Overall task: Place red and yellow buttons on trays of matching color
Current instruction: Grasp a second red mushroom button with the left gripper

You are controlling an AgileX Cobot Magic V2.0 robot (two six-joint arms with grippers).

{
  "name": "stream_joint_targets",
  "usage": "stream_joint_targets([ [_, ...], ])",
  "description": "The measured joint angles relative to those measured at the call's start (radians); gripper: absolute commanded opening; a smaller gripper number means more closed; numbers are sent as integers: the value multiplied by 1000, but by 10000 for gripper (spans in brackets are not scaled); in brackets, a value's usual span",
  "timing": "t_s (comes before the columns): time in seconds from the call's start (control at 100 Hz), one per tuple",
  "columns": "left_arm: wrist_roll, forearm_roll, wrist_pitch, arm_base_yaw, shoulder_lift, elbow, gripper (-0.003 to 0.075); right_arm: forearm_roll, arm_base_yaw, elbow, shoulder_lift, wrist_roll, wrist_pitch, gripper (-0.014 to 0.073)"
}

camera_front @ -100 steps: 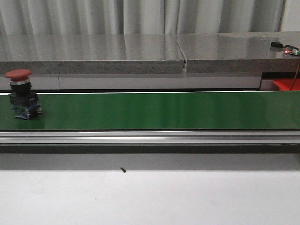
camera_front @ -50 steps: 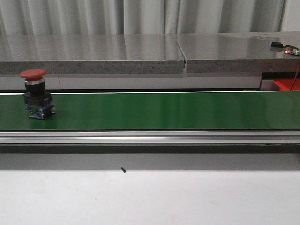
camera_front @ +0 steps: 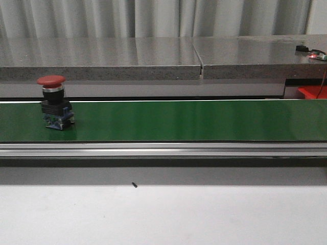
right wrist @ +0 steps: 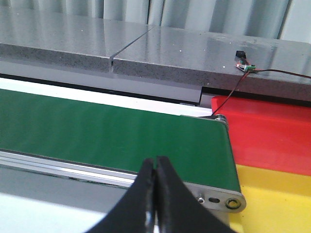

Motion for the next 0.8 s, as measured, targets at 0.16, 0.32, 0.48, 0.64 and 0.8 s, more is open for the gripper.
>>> stream_joint_targets([
  [0.16,0,-2,23,0,-8,0,52,0,0,0,0,0,0,-69],
  [0.32,0,-22,79,0,-67,0,41,0,0,0,0,0,0,-69],
  [0.48,0,-41,130,0,-178,0,41,0,0,0,0,0,0,-69],
  [0.64,0,-46,164,-37,-319,0,41,0,0,0,0,0,0,-69],
  [0.8,0,-46,169,-127,-437,0,41,0,0,0,0,0,0,-69],
])
